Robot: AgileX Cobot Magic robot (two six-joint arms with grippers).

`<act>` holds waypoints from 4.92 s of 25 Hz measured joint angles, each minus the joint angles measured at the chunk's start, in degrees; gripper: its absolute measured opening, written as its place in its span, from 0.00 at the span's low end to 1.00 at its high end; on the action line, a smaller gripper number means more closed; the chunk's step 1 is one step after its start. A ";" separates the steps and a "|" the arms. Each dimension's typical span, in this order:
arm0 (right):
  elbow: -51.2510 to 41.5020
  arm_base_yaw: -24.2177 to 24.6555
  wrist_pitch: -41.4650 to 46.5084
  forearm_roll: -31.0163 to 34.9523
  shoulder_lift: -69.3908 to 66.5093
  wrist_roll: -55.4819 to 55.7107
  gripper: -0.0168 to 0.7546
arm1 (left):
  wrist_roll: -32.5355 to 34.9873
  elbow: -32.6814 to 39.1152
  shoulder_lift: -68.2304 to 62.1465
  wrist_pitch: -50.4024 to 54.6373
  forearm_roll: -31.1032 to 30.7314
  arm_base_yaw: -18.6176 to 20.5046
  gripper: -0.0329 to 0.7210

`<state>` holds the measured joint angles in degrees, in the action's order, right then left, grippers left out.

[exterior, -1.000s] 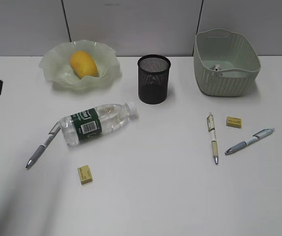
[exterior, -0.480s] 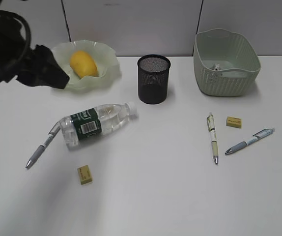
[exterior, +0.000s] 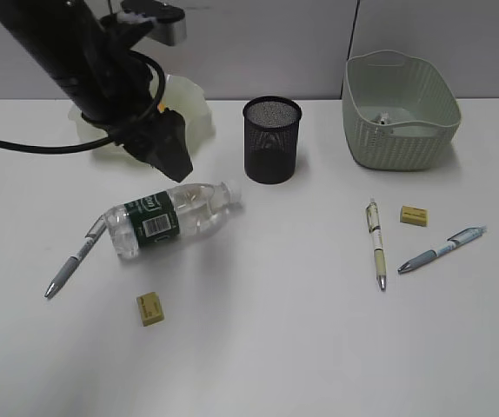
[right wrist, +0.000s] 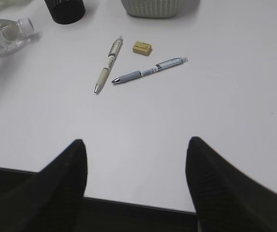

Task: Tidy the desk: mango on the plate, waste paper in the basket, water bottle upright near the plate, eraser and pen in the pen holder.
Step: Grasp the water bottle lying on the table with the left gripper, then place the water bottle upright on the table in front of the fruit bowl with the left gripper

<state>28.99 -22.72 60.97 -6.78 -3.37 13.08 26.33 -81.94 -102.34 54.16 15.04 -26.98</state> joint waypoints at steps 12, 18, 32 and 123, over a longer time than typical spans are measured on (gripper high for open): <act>0.00 0.00 0.00 0.00 0.00 0.00 0.68 | 0.31 -17.98 -18.13 11.98 -8.49 -0.82 0.91; 0.00 0.00 0.00 0.00 0.00 0.00 0.68 | 2.43 -21.03 -22.40 12.53 -11.83 -2.20 0.95; 0.00 0.00 0.00 0.00 0.00 0.00 0.68 | 2.68 -21.36 -28.25 9.40 -15.04 -2.80 0.96; 0.00 0.00 -0.05 -0.01 0.00 0.00 0.68 | -15.09 40.71 -1.57 -106.20 6.86 10.77 0.73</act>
<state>28.99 -22.72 60.92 -6.80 -3.37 13.08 11.24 -41.24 -103.91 -52.03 21.91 -16.21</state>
